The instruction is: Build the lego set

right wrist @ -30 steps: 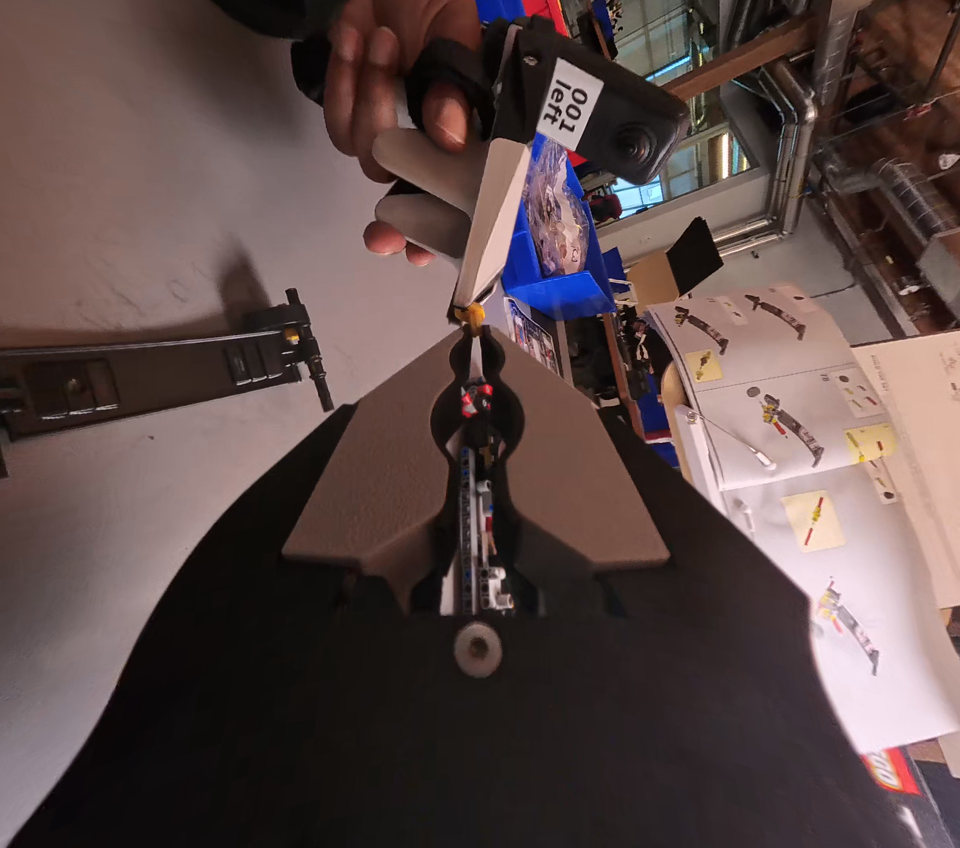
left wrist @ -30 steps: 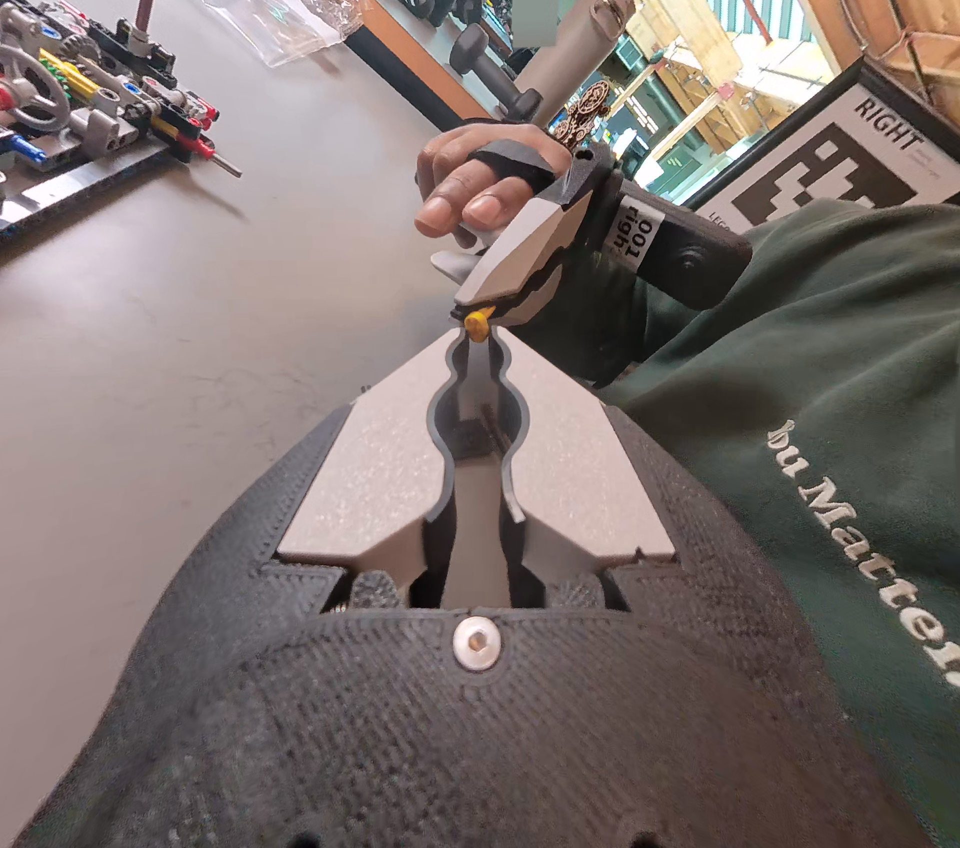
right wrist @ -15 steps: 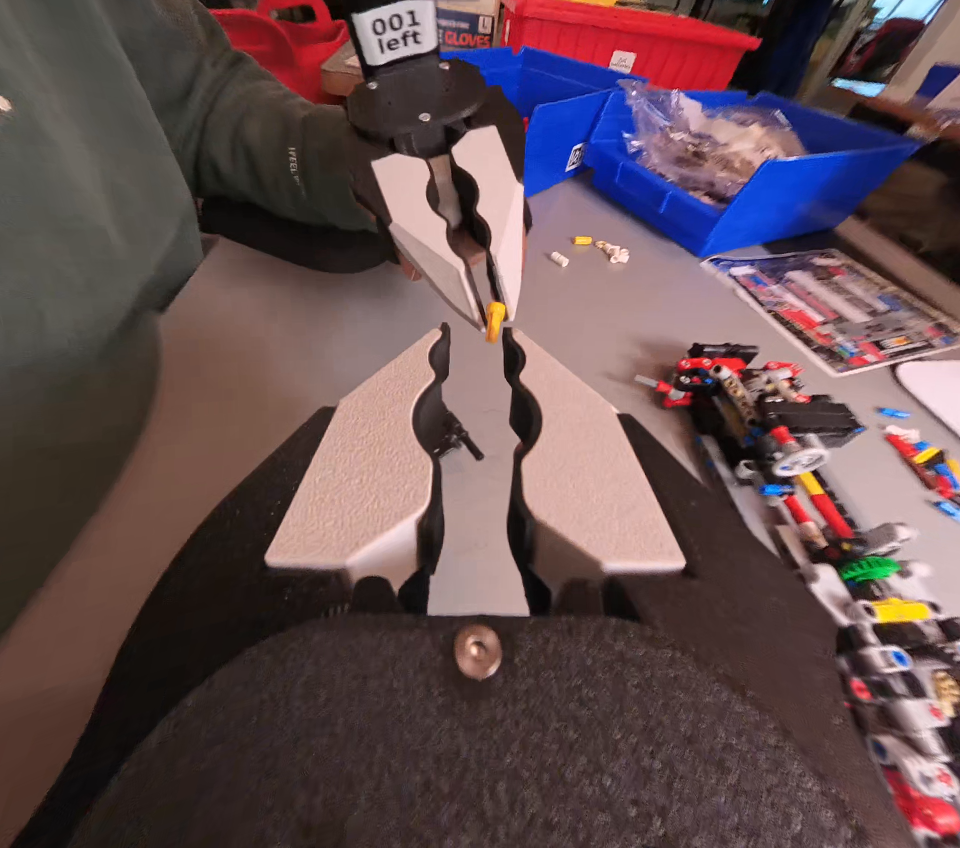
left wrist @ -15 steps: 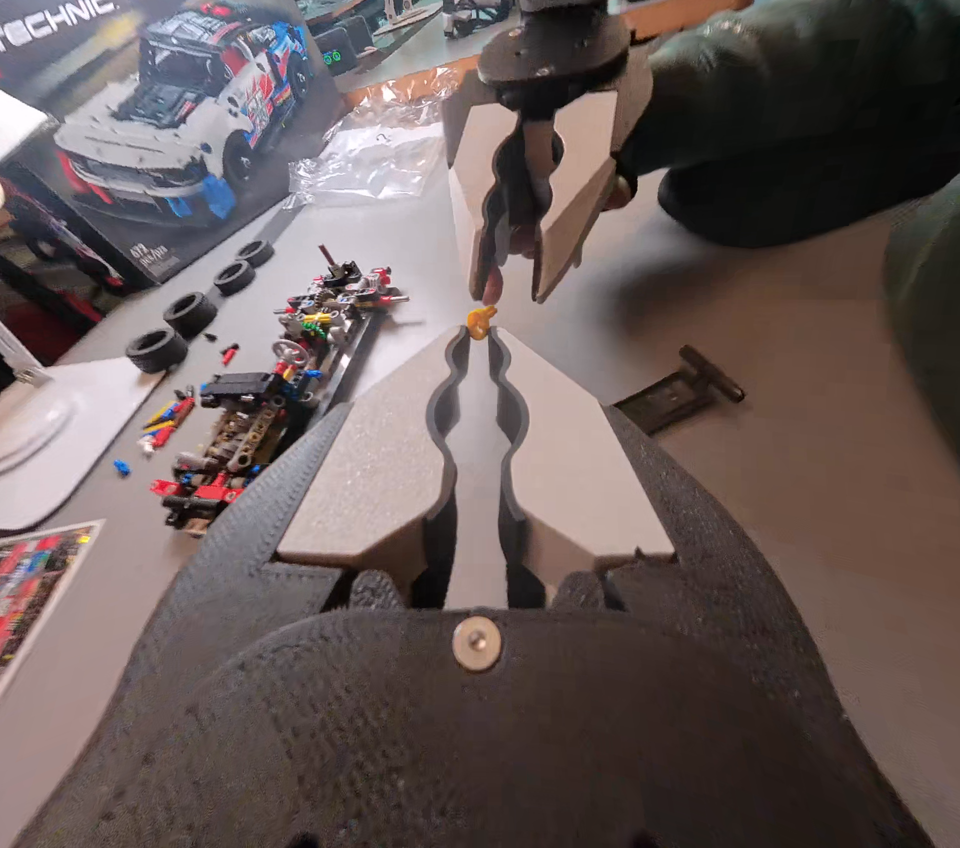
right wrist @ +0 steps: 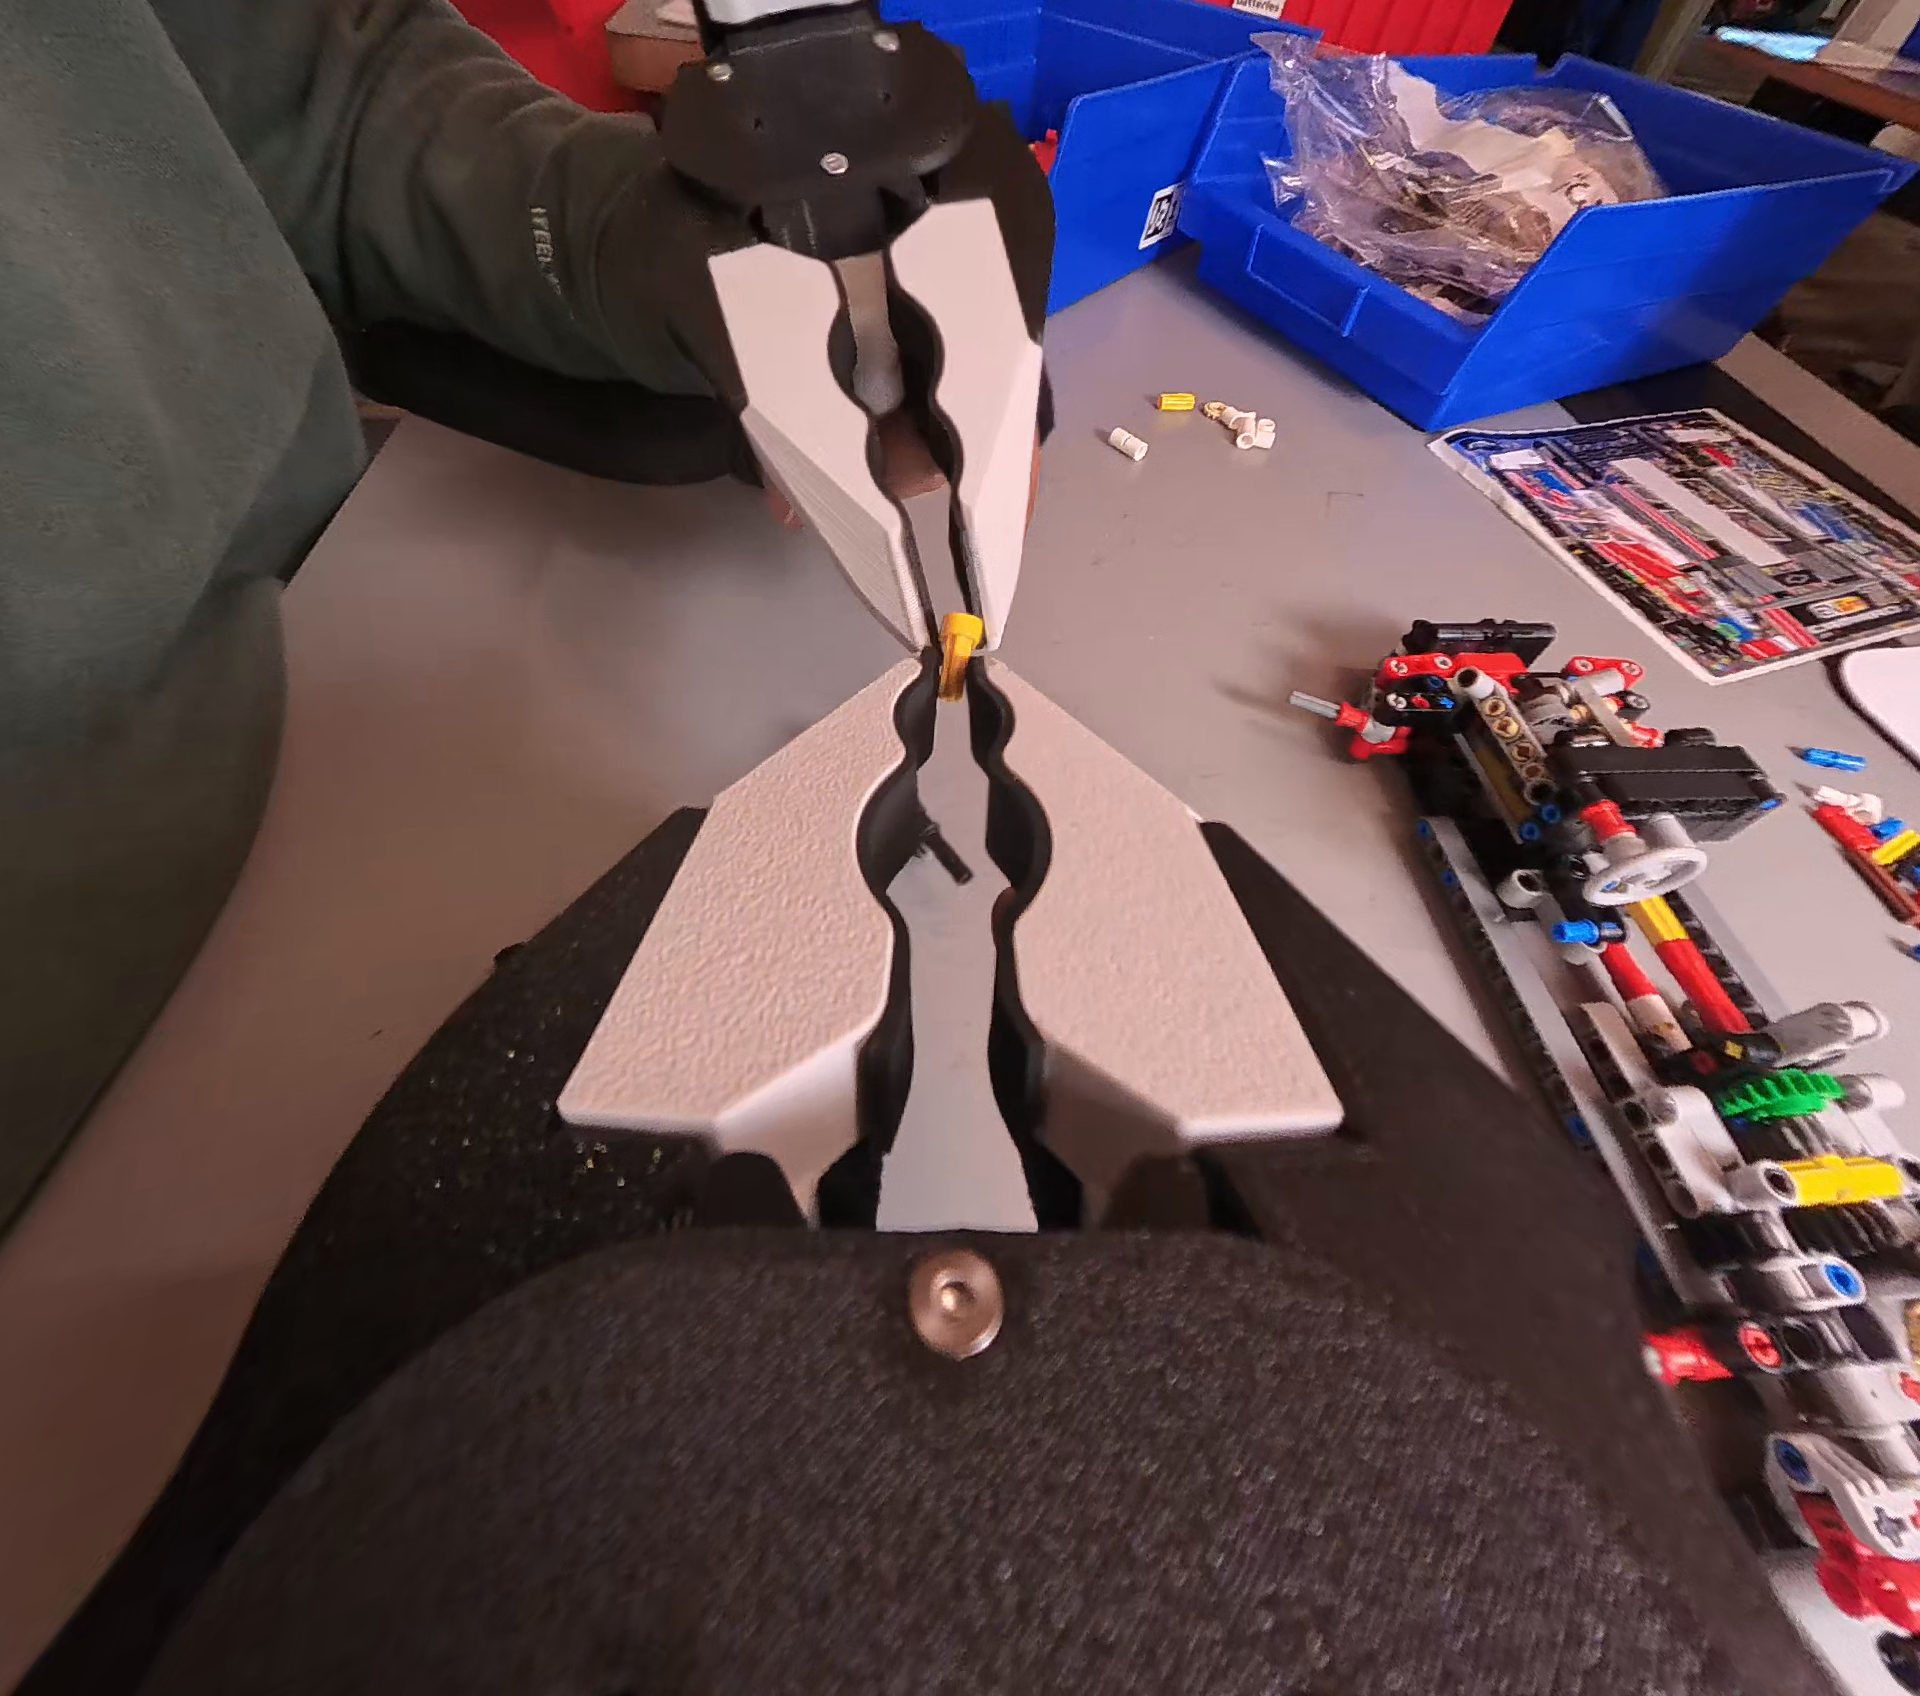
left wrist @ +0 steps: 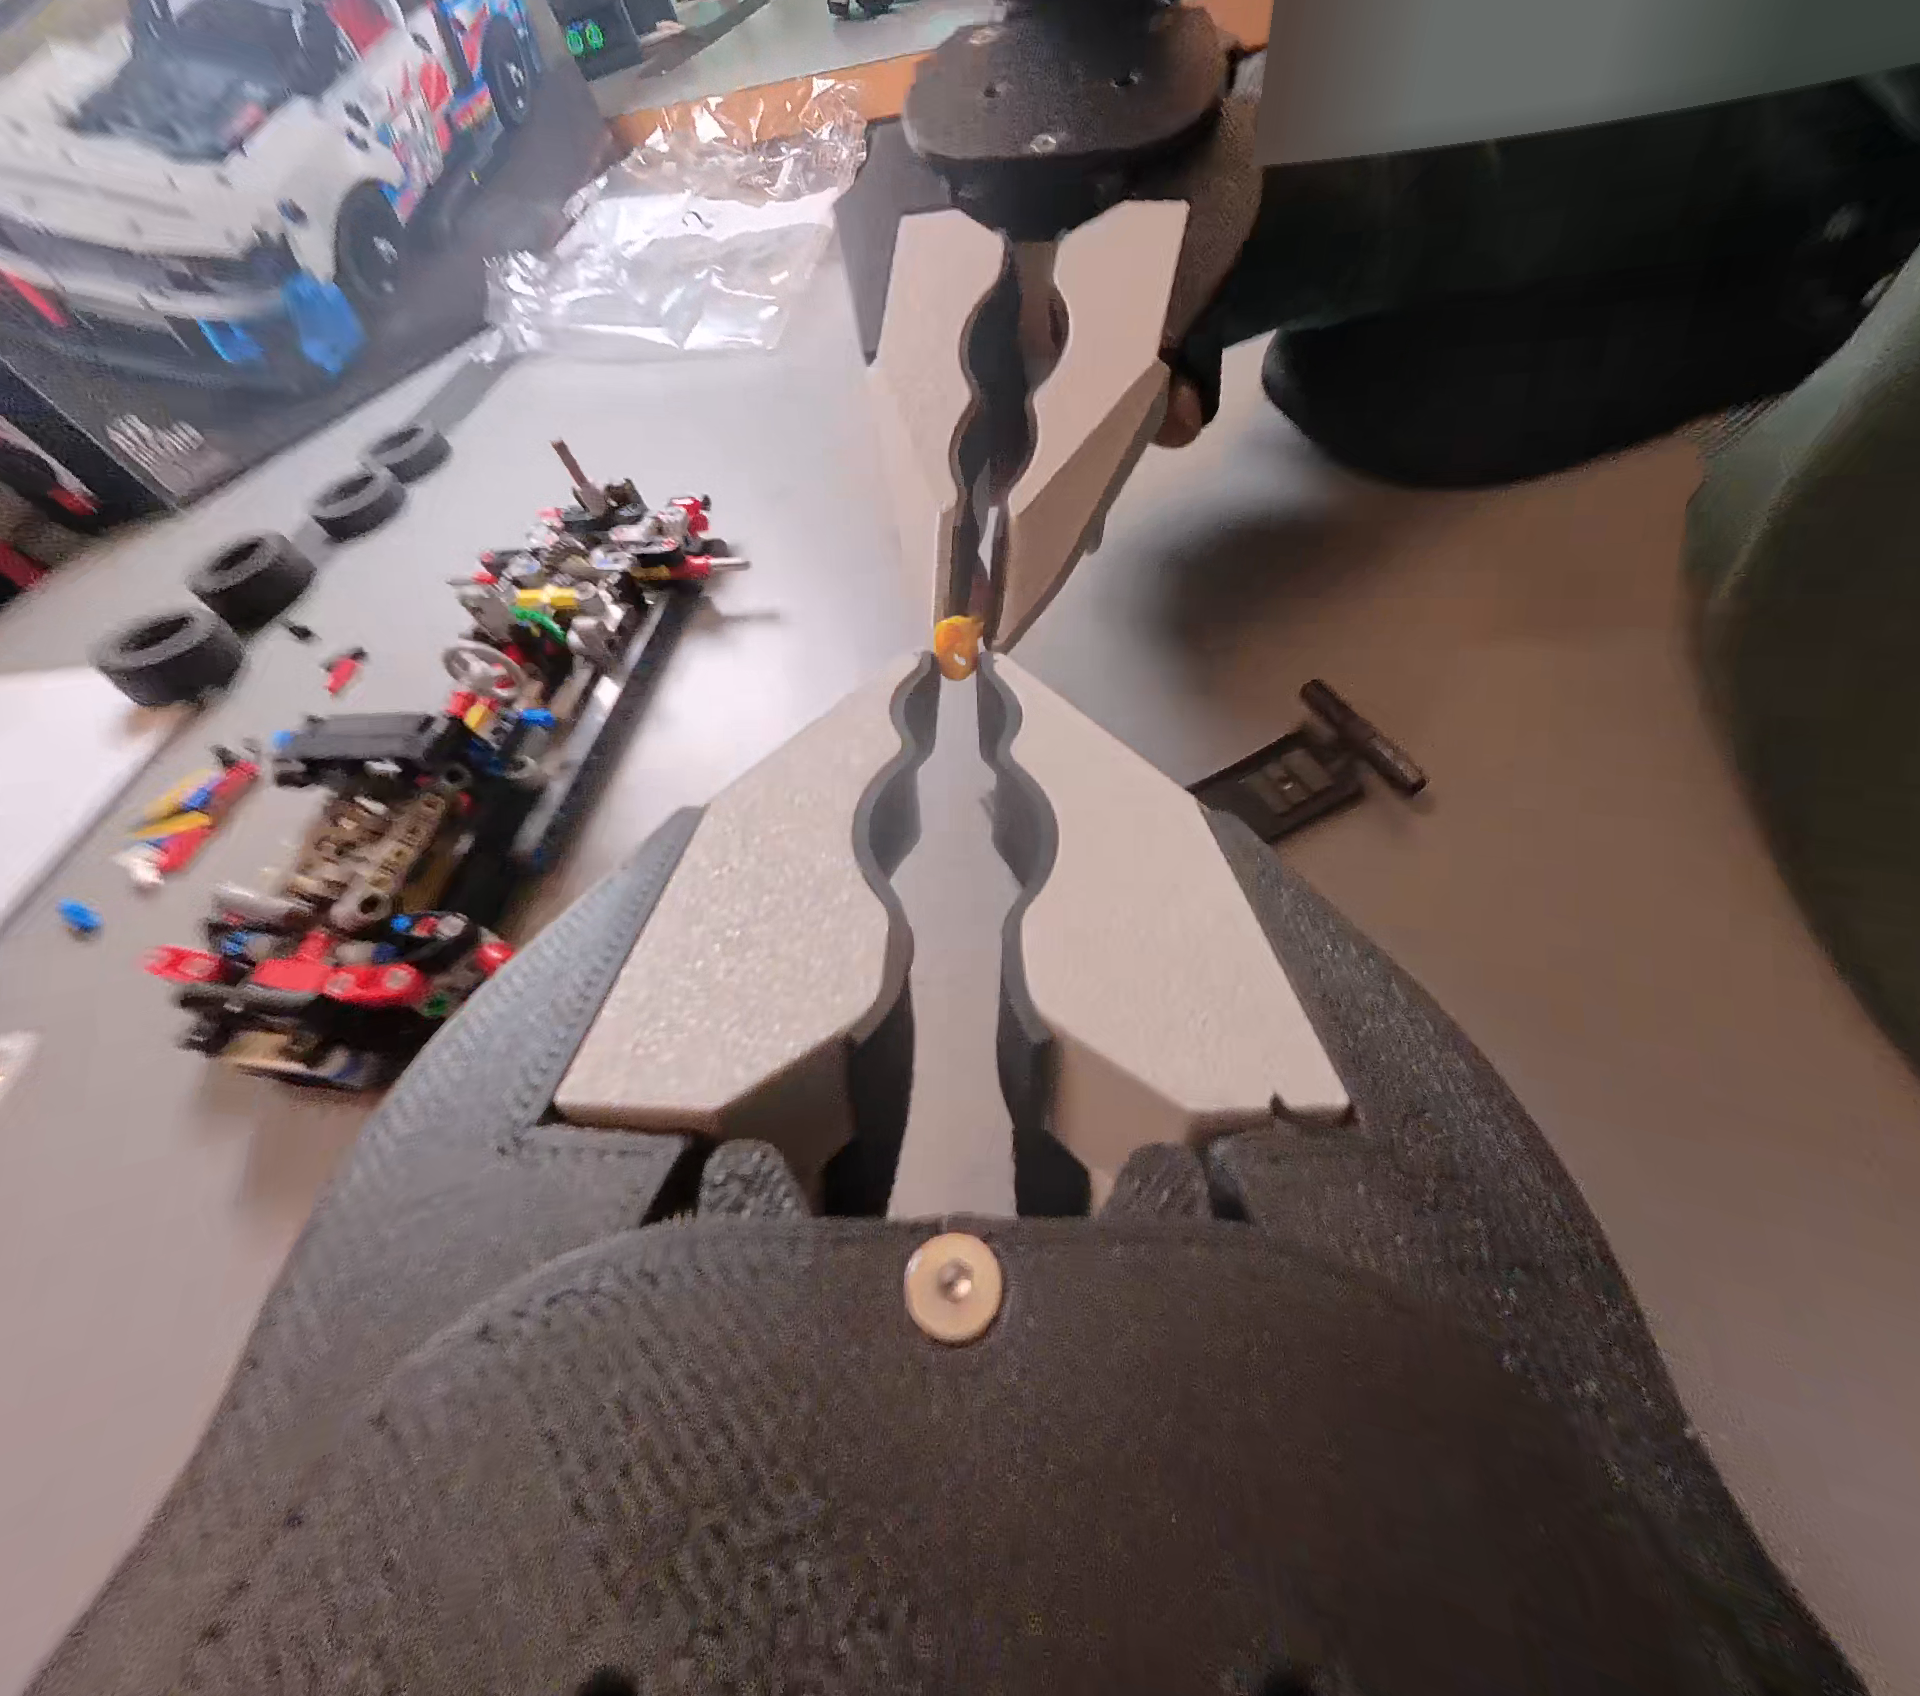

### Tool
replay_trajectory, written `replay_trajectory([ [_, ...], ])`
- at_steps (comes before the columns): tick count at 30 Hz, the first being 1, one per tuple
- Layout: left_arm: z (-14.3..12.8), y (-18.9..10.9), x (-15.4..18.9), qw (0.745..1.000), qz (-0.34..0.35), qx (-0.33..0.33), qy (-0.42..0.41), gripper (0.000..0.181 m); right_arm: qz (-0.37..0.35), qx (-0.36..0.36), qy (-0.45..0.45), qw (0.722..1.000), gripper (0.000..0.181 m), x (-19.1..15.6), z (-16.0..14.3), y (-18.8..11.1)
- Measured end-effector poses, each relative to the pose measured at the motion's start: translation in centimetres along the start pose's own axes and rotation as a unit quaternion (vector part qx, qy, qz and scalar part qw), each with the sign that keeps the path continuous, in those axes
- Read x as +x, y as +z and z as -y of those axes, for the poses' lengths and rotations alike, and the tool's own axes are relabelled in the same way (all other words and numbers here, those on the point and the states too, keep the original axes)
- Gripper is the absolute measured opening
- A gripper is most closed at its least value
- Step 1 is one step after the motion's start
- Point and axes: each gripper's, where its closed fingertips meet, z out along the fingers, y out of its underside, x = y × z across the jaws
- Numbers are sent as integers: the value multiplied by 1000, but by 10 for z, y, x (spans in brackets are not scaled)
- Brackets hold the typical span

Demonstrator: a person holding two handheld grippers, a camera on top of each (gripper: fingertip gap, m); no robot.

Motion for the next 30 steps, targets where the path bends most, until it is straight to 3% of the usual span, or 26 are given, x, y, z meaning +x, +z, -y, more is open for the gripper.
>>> replay_trajectory([
  [1, 0, 0, -1, 999, -12, 3, -44, 5, -8, 3, -9, 1000, 2, 2, 1, 0],
  [6, -3, -1, -4, 967, -77, 19, -241, 5, -64, -12, -122, 990, 3, 6, 1, 2],
  [9, -7, 0, 0, 945, -114, 16, -307, 5, -75, -24, -173, 982, 2, 4, 0, 2],
  [11, -7, 0, 1, 936, -127, 22, -328, 5, -70, -27, -151, 986, 0, 4, -1, 2],
  [14, -6, -1, 3, 942, -133, 17, -308, 5, -29, -15, -40, 999, 1, 4, -2, 0],
  [17, -30, -1, 3, 962, -102, -62, -245, 14, -18, -32, 18, 999, 1, 10, -12, -4],
  [20, -53, -3, 15, 961, -110, -145, -207, 28, -28, -52, 25, 998, 1, 16, -22, -7],
  [23, -68, -2, 27, 955, -124, -194, -188, 28, -26, -61, 26, 997, 1, 16, -27, -7],
  [30, -74, 4, 24, 974, -77, -212, -25, 19, -19, -76, 34, 996, 1, 16, -37, -9],
])
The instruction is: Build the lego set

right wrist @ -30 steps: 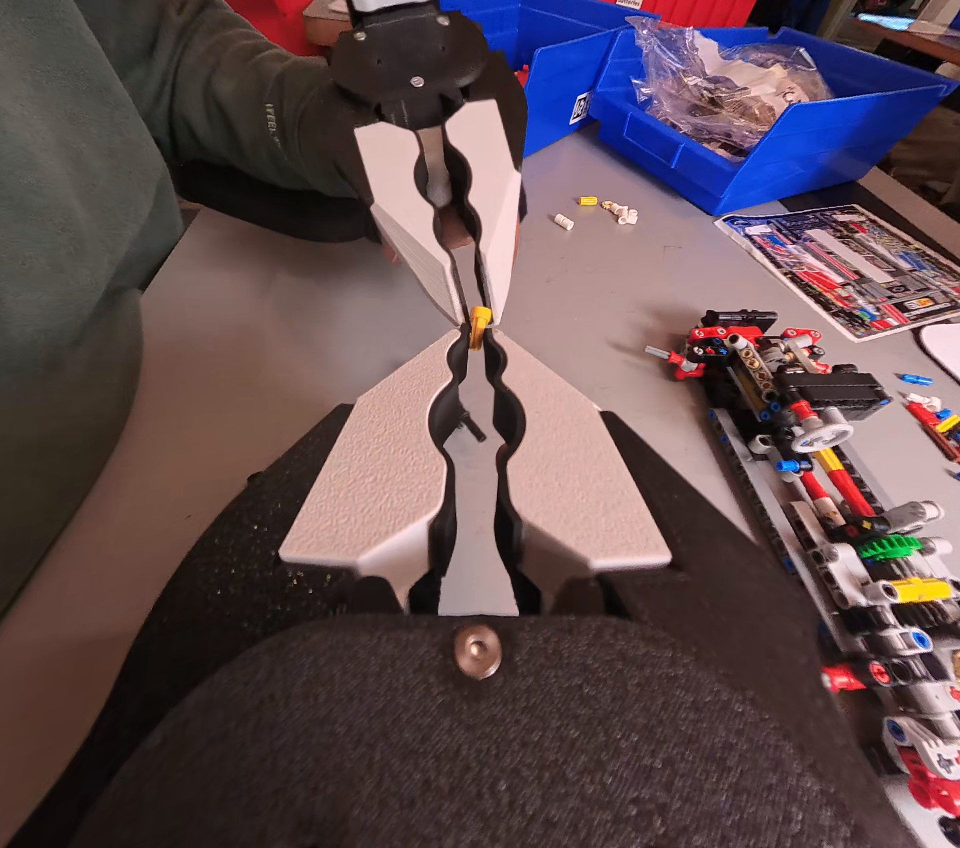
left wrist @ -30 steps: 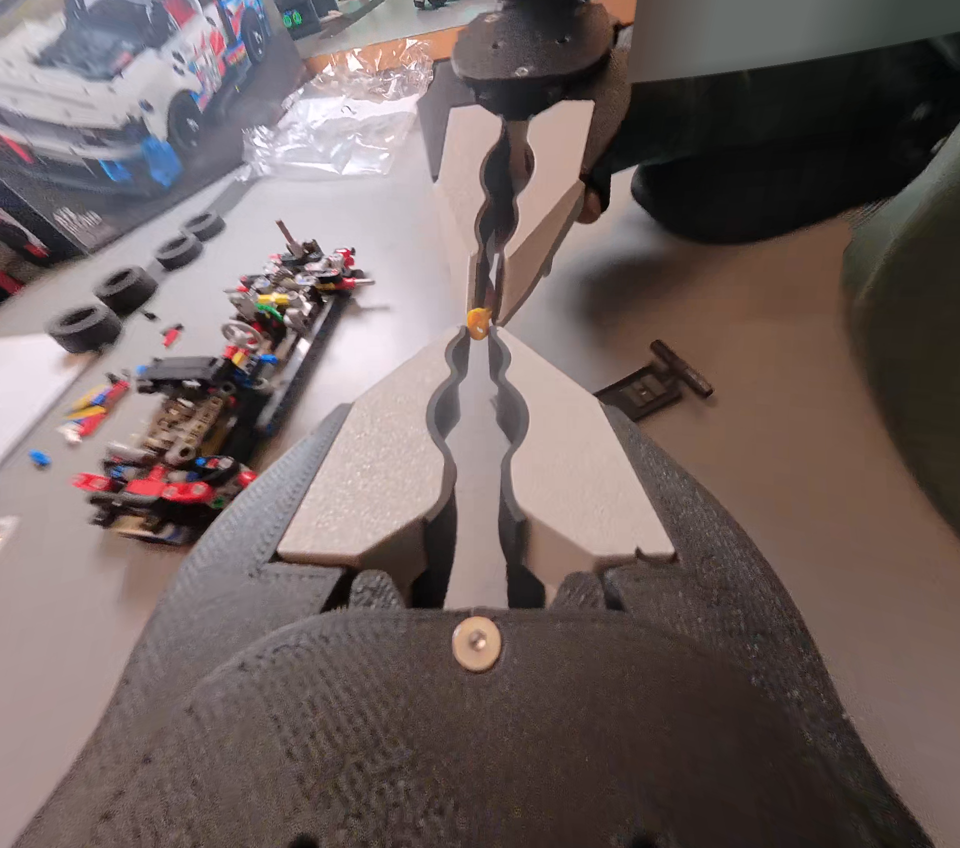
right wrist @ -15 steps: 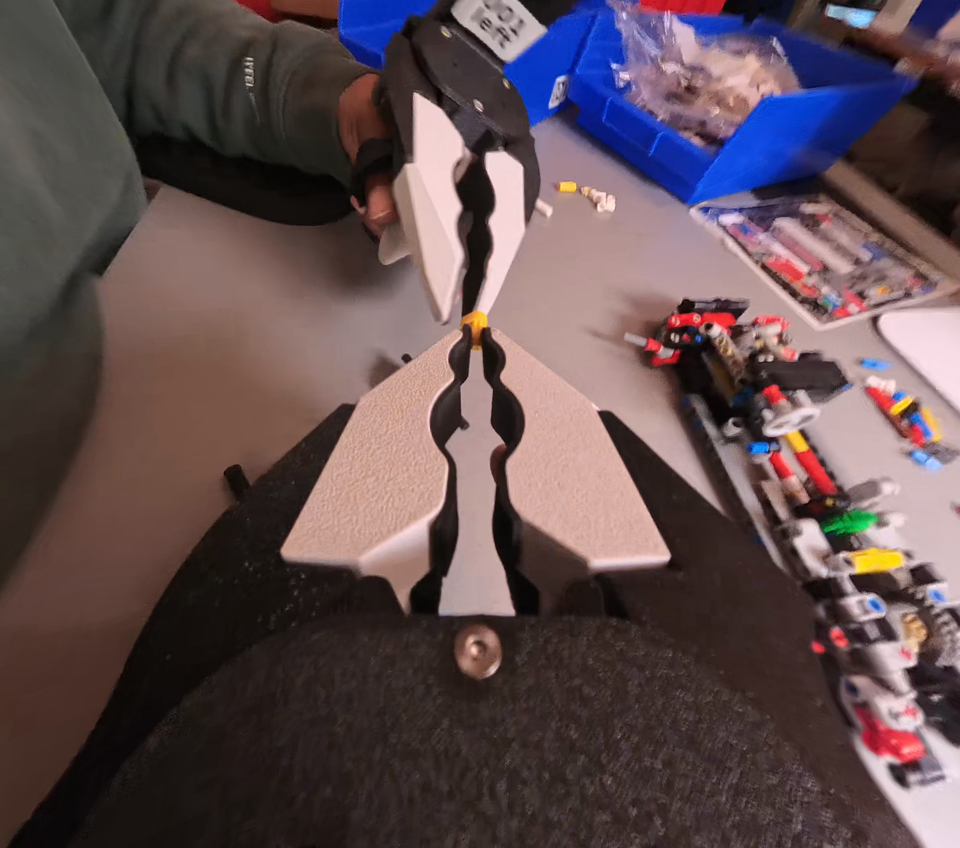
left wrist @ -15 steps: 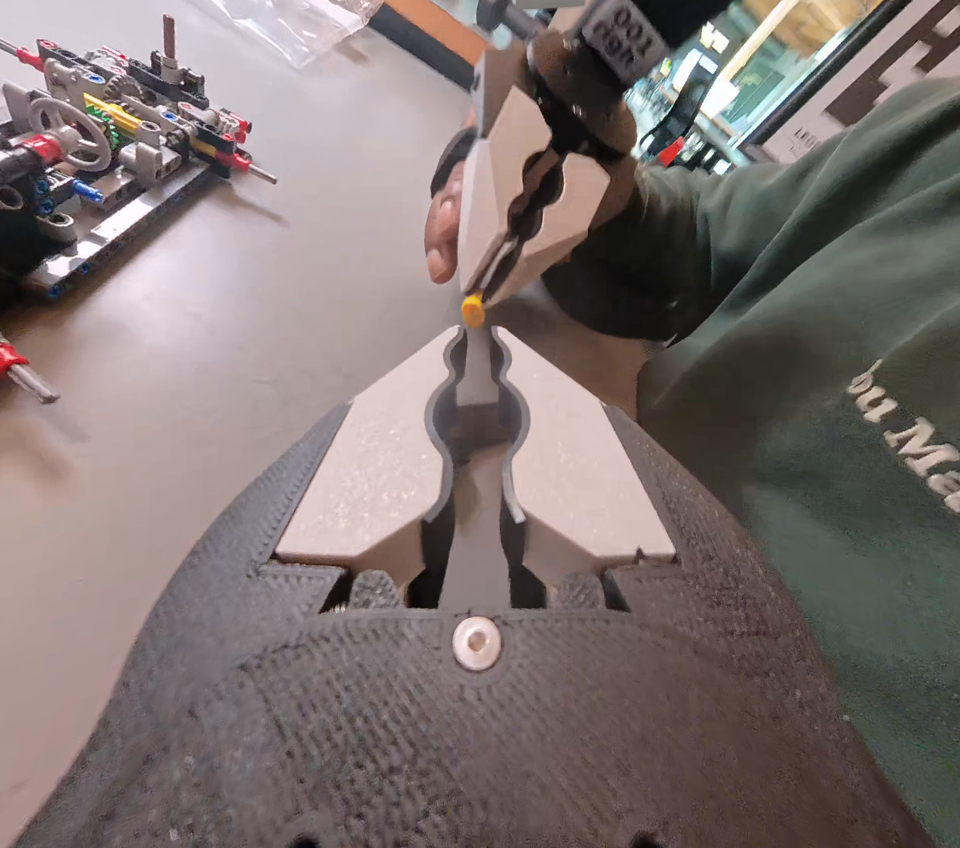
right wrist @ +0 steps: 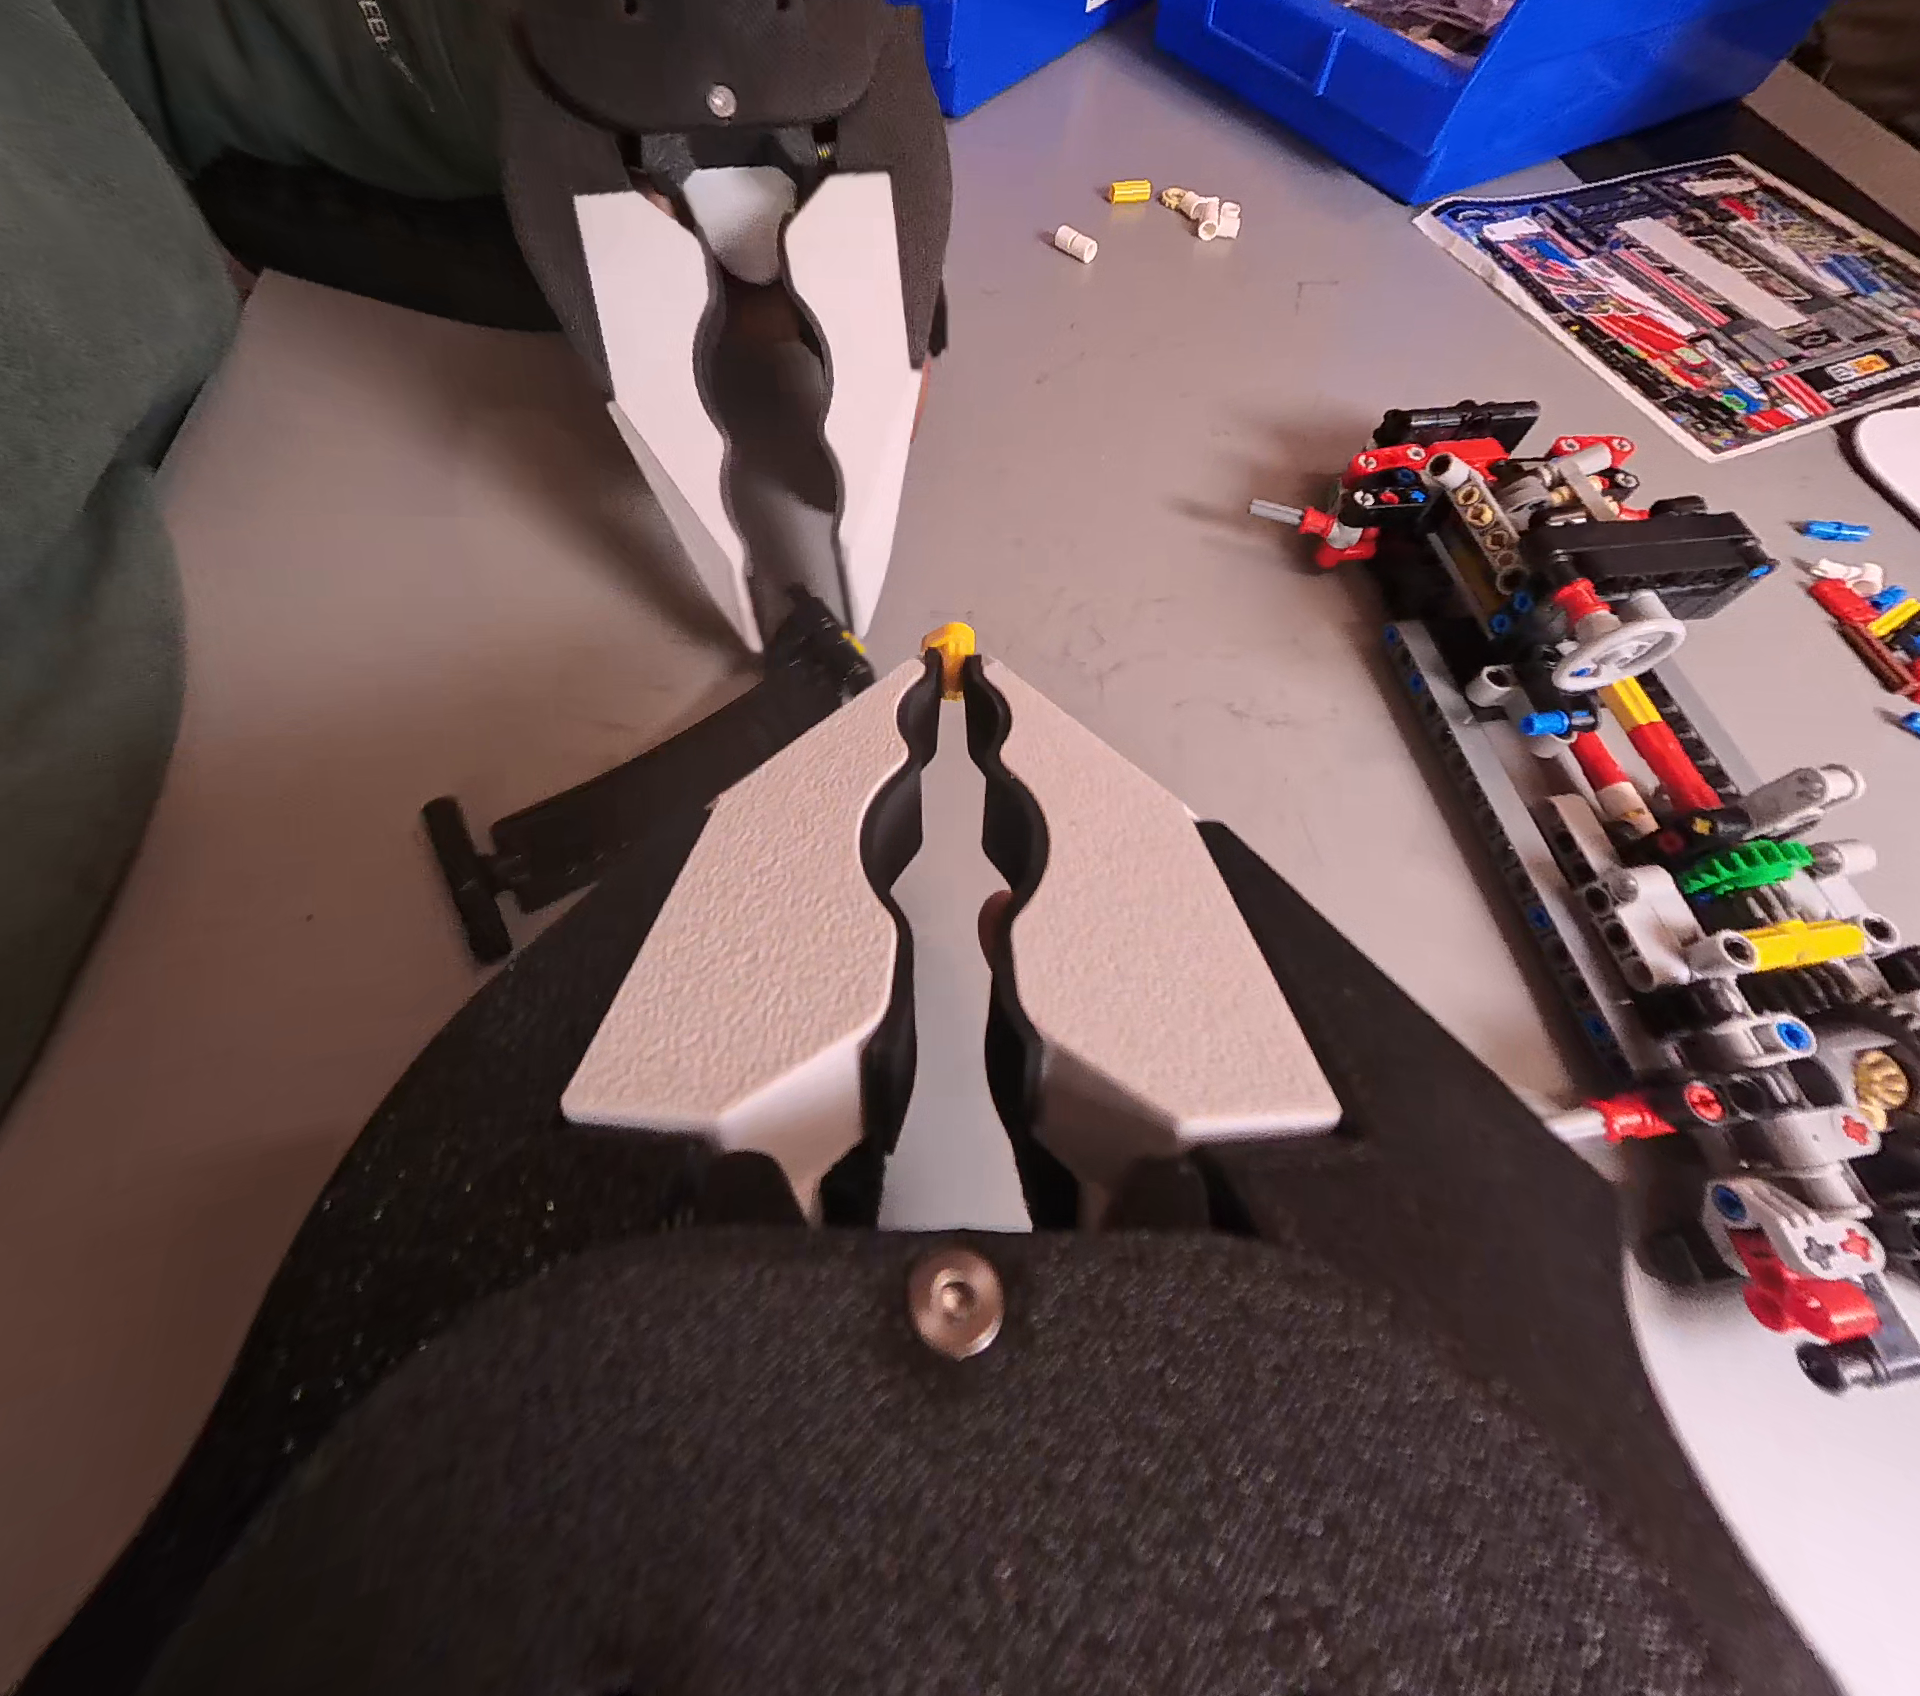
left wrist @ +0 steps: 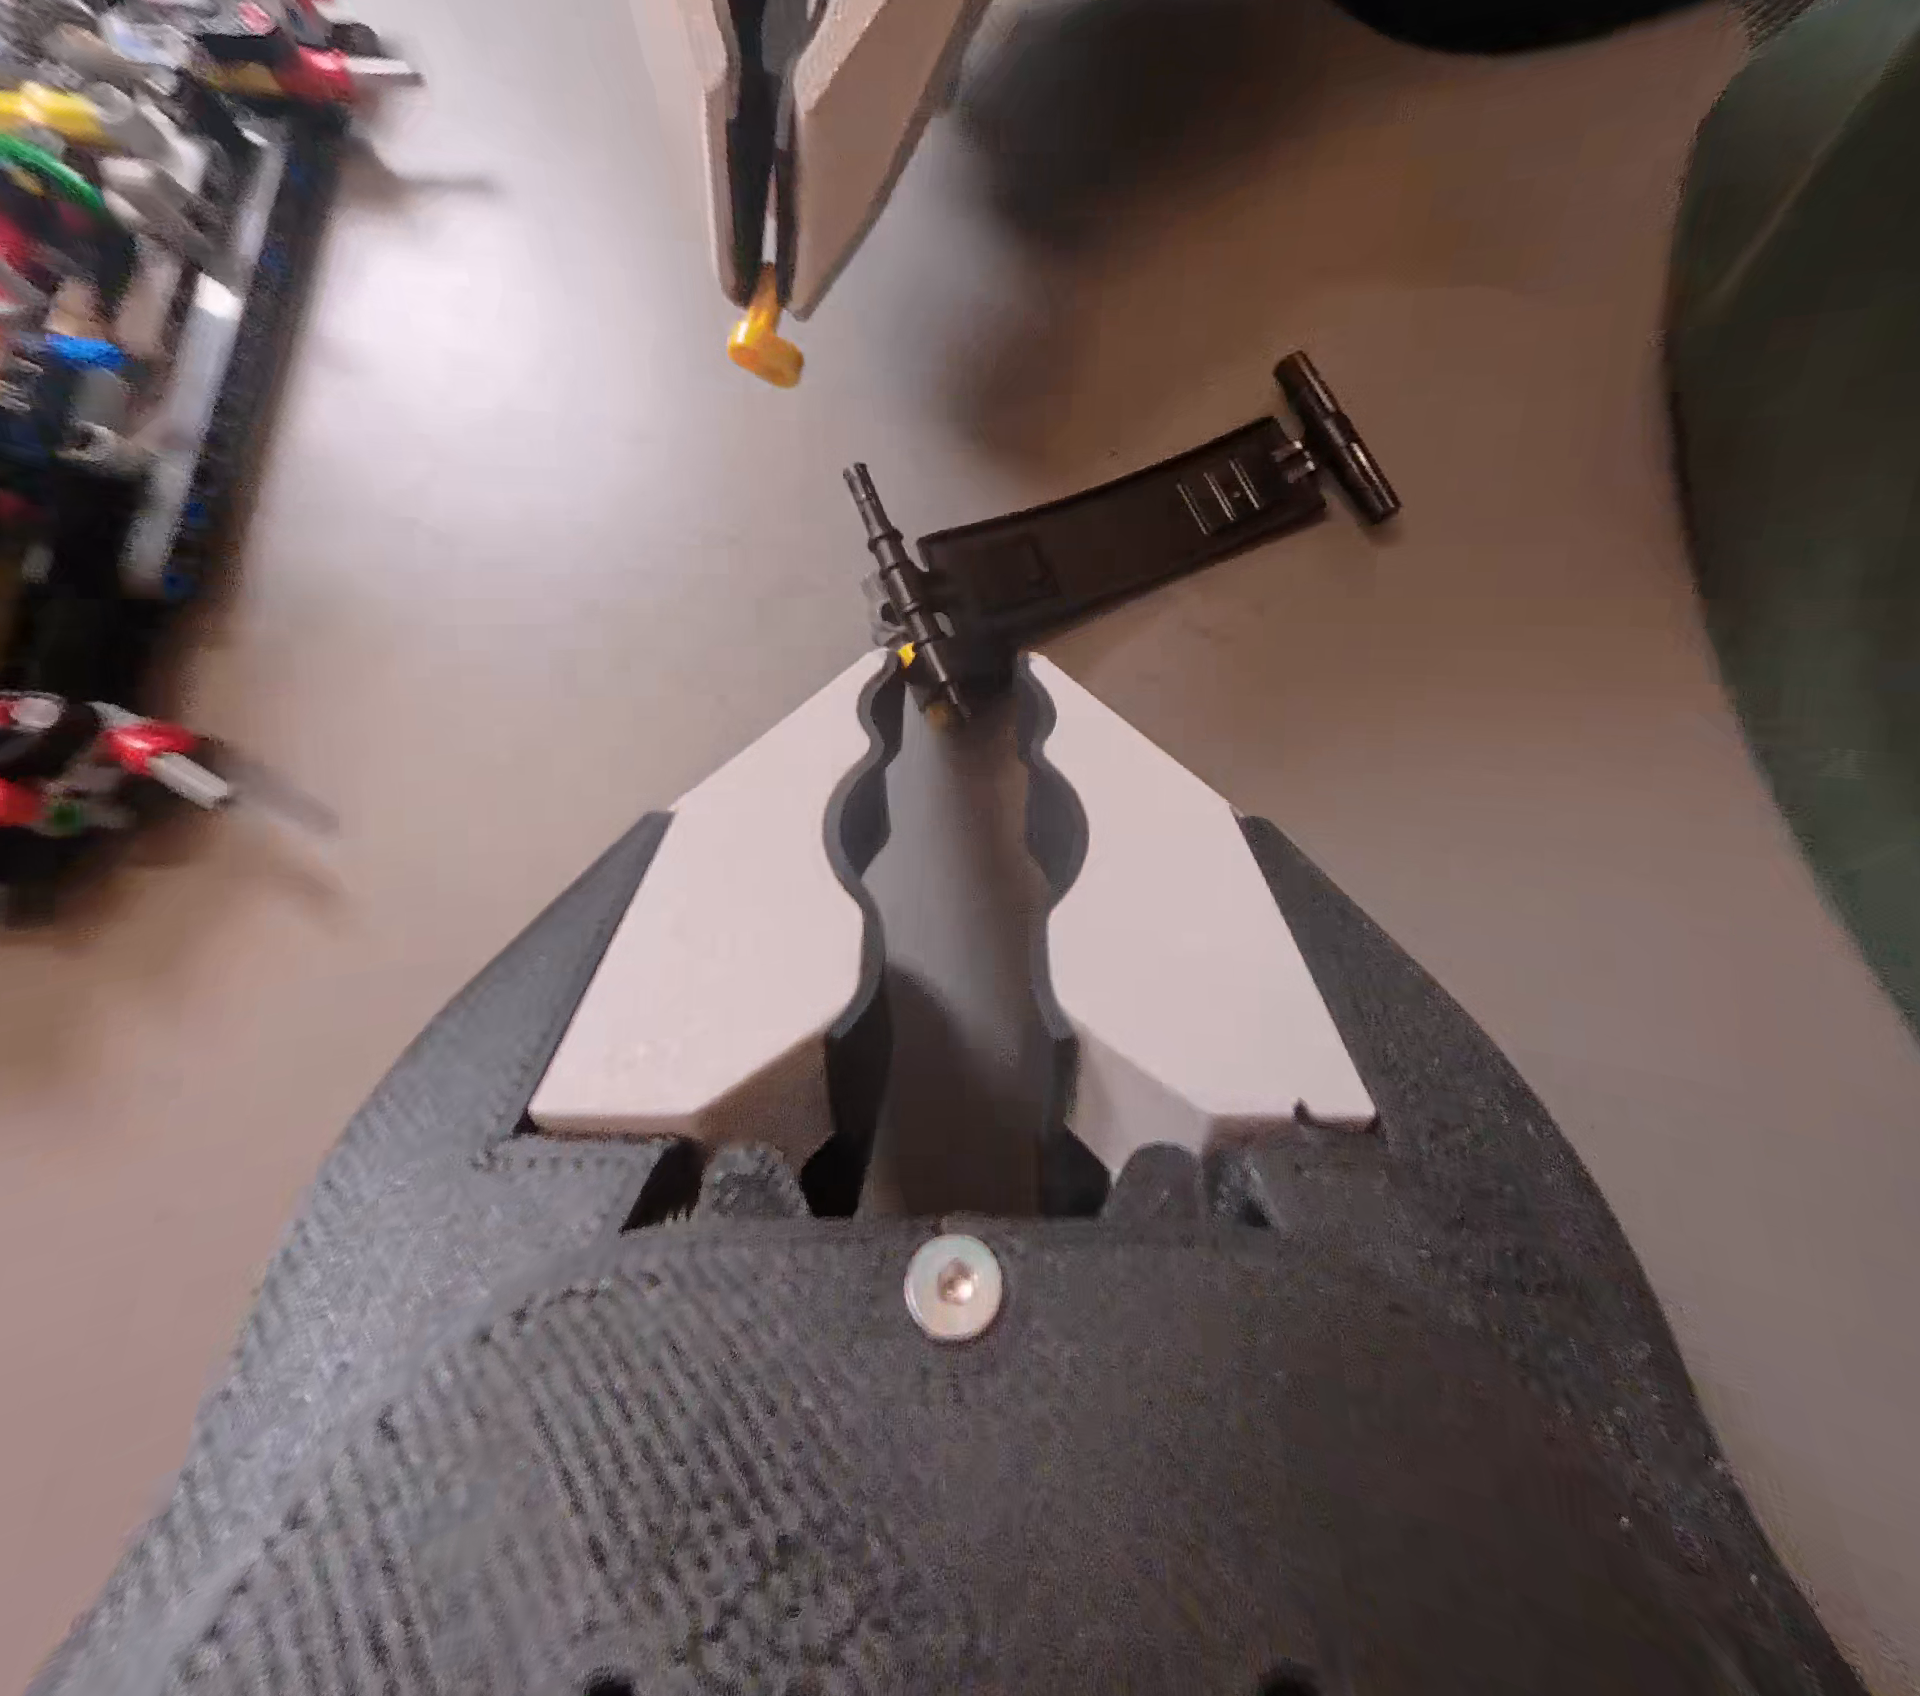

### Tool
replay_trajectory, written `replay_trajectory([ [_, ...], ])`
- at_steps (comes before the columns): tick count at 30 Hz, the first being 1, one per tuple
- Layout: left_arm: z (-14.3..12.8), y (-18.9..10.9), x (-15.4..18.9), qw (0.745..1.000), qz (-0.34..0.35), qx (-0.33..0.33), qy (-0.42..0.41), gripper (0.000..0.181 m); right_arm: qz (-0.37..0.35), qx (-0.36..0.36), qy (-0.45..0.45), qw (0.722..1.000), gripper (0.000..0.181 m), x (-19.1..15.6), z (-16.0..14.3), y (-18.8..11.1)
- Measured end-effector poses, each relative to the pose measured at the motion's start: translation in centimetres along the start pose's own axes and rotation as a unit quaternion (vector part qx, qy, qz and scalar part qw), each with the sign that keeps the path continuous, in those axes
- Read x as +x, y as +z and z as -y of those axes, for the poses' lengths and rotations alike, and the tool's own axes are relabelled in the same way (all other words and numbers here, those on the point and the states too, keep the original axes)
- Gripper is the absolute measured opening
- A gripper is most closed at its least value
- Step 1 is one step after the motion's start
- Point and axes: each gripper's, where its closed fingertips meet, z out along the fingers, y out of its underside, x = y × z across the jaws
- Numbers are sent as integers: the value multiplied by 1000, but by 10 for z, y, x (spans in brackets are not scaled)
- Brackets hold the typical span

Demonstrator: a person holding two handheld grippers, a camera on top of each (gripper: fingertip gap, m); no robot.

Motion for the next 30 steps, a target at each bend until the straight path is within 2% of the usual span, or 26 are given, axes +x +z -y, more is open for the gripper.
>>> replay_trajectory([
  [4, 8, -7, -20, 986, 103, 17, 131, 18, 28, -4, 23, 999, 1, -5, -2, -6],
  [9, 23, -16, -29, 955, 181, 51, 229, 18, 15, -21, 56, 998, 1, 5, -11, -8],
  [12, 37, -21, -21, 941, 185, 94, 267, 17, 0, -34, 58, 998, 1, 12, -18, -6],
  [18, 52, -23, 3, 930, 152, 154, 298, 12, 69, 19, 39, 997, 1, -12, -4, 7],
  [21, 50, -21, 1, 938, 146, 154, 275, 11, 100, 69, 49, 991, 1, -17, 10, 0],
  [23, 50, -21, 1, 952, 119, 169, 228, 11, 104, 77, 52, 990, 1, -17, 11, -2],
  [26, 47, -19, -2, 972, 74, 179, 133, 11, 103, 80, 47, 990, 1, -18, 12, -2],
  [30, 45, -16, 4, 982, -36, 182, -19, 17, 99, 83, 34, 991, 1, -20, 14, -2],
])
